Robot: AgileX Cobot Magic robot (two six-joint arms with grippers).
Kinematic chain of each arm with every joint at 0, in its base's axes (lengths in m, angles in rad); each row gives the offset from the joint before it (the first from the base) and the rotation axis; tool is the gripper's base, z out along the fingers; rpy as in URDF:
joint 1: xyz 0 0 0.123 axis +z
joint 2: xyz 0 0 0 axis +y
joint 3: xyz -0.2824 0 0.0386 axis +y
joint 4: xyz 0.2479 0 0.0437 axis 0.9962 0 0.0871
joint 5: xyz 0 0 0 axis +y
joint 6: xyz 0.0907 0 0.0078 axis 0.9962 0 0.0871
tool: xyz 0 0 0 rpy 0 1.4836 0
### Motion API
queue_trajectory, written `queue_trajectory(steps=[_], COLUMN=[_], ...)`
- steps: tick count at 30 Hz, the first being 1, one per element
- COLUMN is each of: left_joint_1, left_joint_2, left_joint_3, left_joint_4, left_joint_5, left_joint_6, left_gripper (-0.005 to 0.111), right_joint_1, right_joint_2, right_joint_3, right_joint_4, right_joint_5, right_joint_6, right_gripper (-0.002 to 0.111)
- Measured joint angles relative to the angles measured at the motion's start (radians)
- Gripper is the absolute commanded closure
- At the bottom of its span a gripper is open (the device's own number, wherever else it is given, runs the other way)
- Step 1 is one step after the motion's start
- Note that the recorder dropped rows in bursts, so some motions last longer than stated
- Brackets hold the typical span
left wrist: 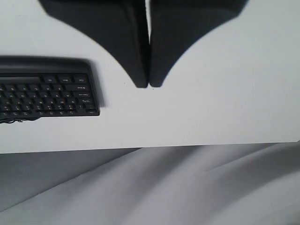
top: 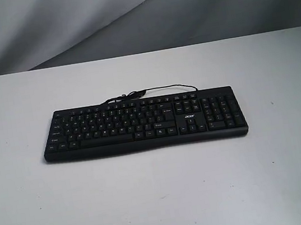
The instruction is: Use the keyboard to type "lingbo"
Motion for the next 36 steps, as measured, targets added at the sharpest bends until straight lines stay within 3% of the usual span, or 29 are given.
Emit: queue_trajectory(steps=[11,19,27,36], left_joint_1=[0.0,0.0,0.0,0.0], left_joint_2=[0.0,0.0,0.0,0.0], left_joint_3=[0.0,0.0,0.0,0.0], left_joint_4=[0.0,0.0,0.0,0.0], left_joint_5=[0.0,0.0,0.0,0.0], left_joint_6=[0.0,0.0,0.0,0.0], left_gripper=[0.106,0.106,0.106,0.106], right_joint_1=[0.0,0.0,0.0,0.0], right_joint_2=[0.0,0.0,0.0,-0.002], right_joint_3=[0.0,0.0,0.0,0.0], right_joint_4=[-0.007,-0.012,-0.016,0.035], right_joint_5=[-0.02,-0.4,-0.545,-0.762], right_joint_6=[0.0,0.0,0.0,0.292], right_gripper=[0.108,0.108,0.108,0.108])
